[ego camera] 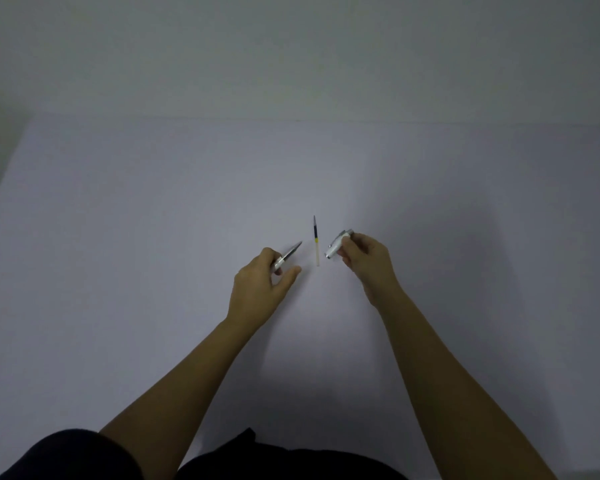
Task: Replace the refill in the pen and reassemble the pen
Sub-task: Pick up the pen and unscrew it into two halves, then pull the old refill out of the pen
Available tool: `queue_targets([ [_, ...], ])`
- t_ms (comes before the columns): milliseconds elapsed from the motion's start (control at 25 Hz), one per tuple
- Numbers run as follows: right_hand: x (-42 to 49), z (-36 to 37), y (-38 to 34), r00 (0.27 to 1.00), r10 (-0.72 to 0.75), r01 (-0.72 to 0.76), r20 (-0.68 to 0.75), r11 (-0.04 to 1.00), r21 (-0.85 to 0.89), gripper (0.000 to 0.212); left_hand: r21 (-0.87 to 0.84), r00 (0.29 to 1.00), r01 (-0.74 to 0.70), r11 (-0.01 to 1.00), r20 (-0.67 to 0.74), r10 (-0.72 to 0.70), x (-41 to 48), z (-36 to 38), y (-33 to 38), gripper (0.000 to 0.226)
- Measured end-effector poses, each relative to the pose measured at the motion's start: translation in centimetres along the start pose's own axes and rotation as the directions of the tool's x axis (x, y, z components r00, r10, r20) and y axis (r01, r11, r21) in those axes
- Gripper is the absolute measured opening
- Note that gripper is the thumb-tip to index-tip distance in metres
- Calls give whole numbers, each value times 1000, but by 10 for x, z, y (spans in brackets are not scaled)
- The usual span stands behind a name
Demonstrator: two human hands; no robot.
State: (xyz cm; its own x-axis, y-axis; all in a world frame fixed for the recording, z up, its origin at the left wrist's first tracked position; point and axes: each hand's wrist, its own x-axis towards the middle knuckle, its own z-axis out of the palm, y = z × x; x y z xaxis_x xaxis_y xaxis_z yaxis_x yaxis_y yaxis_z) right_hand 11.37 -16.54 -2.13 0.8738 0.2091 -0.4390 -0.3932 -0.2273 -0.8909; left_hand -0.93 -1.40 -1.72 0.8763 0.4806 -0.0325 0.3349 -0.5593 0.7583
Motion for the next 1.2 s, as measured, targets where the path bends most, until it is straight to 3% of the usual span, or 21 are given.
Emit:
queue_targets([
  [120,16,-1,18,1000,-5,-5,-25,921,-391,21,-51,998,52,997,-18,-52,6,3,1,20],
  [200,24,0,24,999,-30,21,-11,863,-504,22,-77,995,81,994,-47,-85,12,4,3,18],
  [640,27,8,36,985,-160,89,-70,803,-589,22,-129,987,157,979,-15,-160,20,10,4,17],
  [760,23,2,28,981,-189,123,-45,783,-609,26,-115,988,152,982,40,-148,20,2,5,6],
  [880,16,-7,6,949,-296,297,106,734,-611,22,-25,990,41,999,136,-38,22,-13,6,7],
  [1040,-1,-11,-41,785,-453,619,424,545,-565,21,35,947,-136,990,298,120,23,-33,11,14],
  [1120,-11,-6,-58,726,-399,686,560,471,-554,26,62,915,-274,960,324,240,21,-39,17,17],
  [1200,-18,-2,-65,707,-242,697,664,394,-599,33,72,888,-360,930,331,318,18,-42,24,20],
])
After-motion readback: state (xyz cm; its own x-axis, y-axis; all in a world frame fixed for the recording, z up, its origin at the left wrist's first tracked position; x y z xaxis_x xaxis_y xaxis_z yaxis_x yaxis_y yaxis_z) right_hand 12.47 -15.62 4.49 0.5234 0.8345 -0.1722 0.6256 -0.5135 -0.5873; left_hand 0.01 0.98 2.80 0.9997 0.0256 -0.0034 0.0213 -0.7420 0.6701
